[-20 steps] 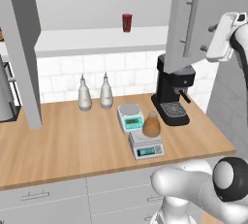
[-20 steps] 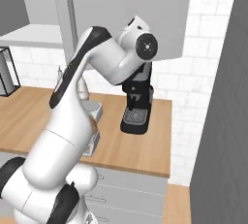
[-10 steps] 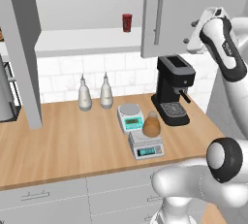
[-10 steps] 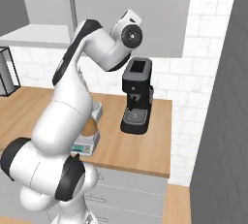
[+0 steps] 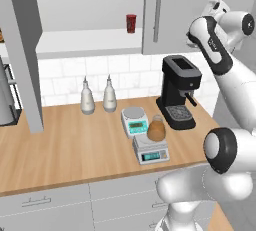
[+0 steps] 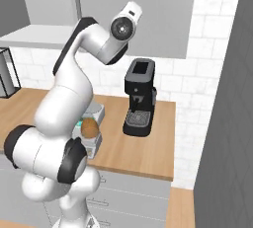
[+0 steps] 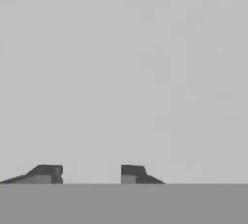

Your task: Pick the honey bottle and place it on the digital scale for weighing, and close the cabinet.

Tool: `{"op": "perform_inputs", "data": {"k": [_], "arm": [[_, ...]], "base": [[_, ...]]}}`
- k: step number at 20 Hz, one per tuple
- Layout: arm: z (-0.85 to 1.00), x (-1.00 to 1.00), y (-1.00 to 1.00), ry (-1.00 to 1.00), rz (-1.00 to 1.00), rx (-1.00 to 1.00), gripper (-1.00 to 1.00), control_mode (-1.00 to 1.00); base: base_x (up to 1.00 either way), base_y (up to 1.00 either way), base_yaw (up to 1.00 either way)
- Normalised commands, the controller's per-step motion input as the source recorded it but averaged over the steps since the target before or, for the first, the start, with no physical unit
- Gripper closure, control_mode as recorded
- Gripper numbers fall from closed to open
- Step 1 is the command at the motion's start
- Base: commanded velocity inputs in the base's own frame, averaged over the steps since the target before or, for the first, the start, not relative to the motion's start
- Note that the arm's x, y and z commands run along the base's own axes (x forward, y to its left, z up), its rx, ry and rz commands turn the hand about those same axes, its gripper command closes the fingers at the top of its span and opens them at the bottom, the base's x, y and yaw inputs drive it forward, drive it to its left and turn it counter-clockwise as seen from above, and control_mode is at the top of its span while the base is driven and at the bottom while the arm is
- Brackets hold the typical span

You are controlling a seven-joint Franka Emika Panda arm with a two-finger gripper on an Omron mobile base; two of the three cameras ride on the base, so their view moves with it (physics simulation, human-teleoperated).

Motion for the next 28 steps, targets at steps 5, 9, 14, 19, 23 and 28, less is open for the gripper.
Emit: {"op": "perform_inputs", "data": {"k": [5,9,14,19,23,28], "arm": [[-0.18,-0.77,0.31,0.04,-0.03,0.07,-1.00,-1.00],[0.09,-1.00,0.02,0.15,-0.01,0.17,-1.00,-1.00],[-0.05,-1.00,0.00,-0.18,0.00,0.03,-1.00,-1.00],[-0.18,-1.00,0.16,-0.43,0.00,0.00,-1.00,-1.00],[-0.33,-1.00,0.60,-0.48,0.00,0.01,-1.00,-1.00],[-0.54,-1.00,0.91,-0.44,-0.05,0.09,-1.00,-1.00]], "base": [[0.00,0.00,0.00],[0.00,0.00,0.00],[0.00,0.00,0.00],[0.00,0.00,0.00],[0.00,0.00,0.00],[0.00,0.00,0.00]]}}
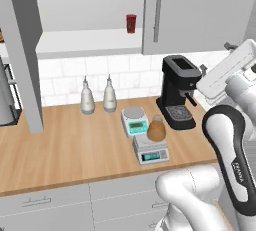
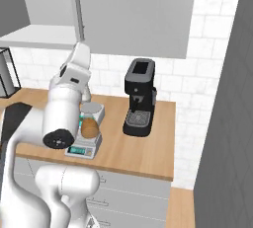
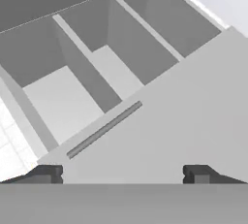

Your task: Pick the honey bottle and place it on the digital scale for weighing, and close the cabinet.

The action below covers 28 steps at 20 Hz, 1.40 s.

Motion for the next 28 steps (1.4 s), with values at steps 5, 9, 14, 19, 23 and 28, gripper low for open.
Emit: {"op": "perform_inputs", "data": {"k": [5,9,14,19,23,28], "arm": [[-0.22,-1.00,0.92,-0.33,-0.15,0.13,-1.00,-1.00],[0.12,-1.00,0.69,-0.02,-0.06,0.01,-1.00,-1.00],[0.47,-1.00,0.20,0.38,-0.01,0.07,-1.00,-1.00],[0.43,-1.00,0.03,0.39,0.00,0.03,-1.00,-1.00],[-0.48,-1.00,0.85,0.04,-0.04,-0.03,-1.00,-1.00],[-0.85,-1.00,1.00,-0.11,-0.12,0.00,-1.00,-1.00]], "base": [[0.00,0.00,0.00],[0.00,0.00,0.00],[0.00,0.00,0.00],[0.00,0.00,0.00],[0.00,0.00,0.00],[0.00,0.00,0.00]]}}
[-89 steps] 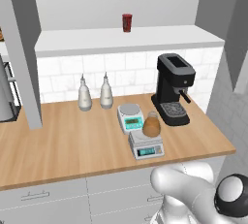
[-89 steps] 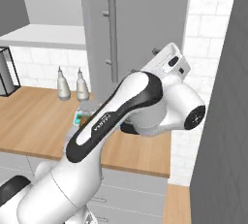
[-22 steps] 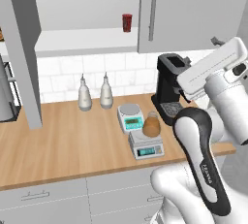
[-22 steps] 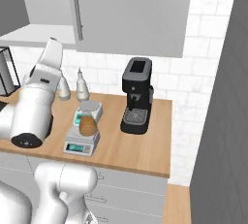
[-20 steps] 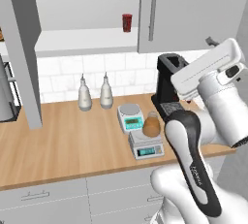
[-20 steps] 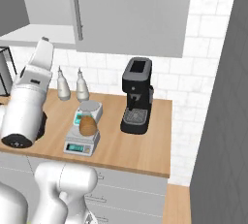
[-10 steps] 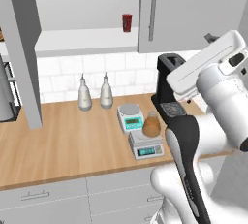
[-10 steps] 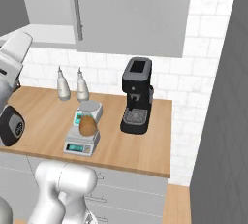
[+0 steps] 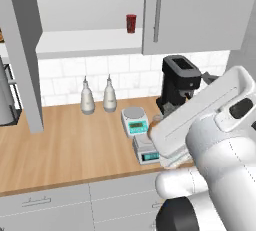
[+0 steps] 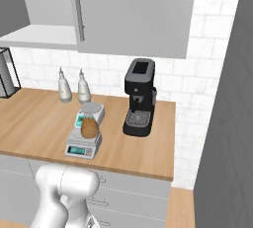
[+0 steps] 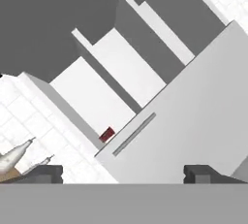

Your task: Pick the honey bottle and place it on the digital scale for weighing, and close the cabinet.

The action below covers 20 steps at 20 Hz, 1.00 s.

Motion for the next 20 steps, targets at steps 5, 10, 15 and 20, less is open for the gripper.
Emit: {"op": "perform_inputs", "data": {"k": [5,10,15,20], "arm": [[-0.72,-0.97,1.00,-0.34,-0.22,0.08,-1.00,-1.00],[-0.58,-0.57,1.00,-0.35,-0.26,0.16,-1.00,-1.00],[-0.02,0.67,1.00,-0.28,-0.18,0.02,-1.00,-1.00],[-0.24,0.98,1.00,-0.16,-0.08,-0.05,-1.00,-1.00]], "base": [[0.00,0.00,0.00],[0.00,0.00,0.00],[0.00,0.00,0.00],[0.00,0.00,0.00]]}}
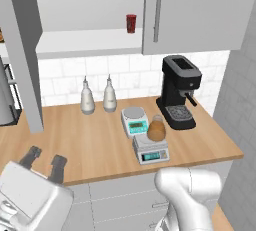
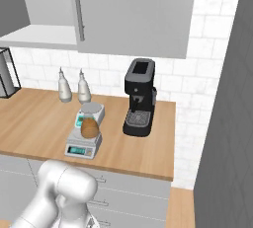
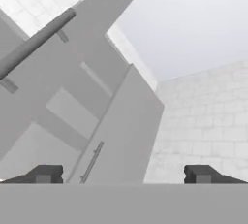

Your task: Pick the honey bottle and place it on the digital scale for weighing, and close the cabinet.

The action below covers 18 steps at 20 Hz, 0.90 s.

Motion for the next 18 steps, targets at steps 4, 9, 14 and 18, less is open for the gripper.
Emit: {"op": "perform_inputs", "data": {"k": [4,9,14,18], "arm": [[-0.56,0.66,1.00,-0.10,-0.02,0.00,-1.00,-1.00],[-0.14,0.91,0.76,-0.08,-0.03,0.00,-1.00,-1.00],[0.04,0.97,0.23,-0.05,-0.02,0.02,-1.00,-1.00],[-0.16,1.00,0.34,0.00,0.00,0.05,-1.00,-1.00]], "base": [[0.00,0.00,0.00],[0.00,0.00,0.00],[0.00,0.00,0.00],[0.00,0.00,0.00]]}}
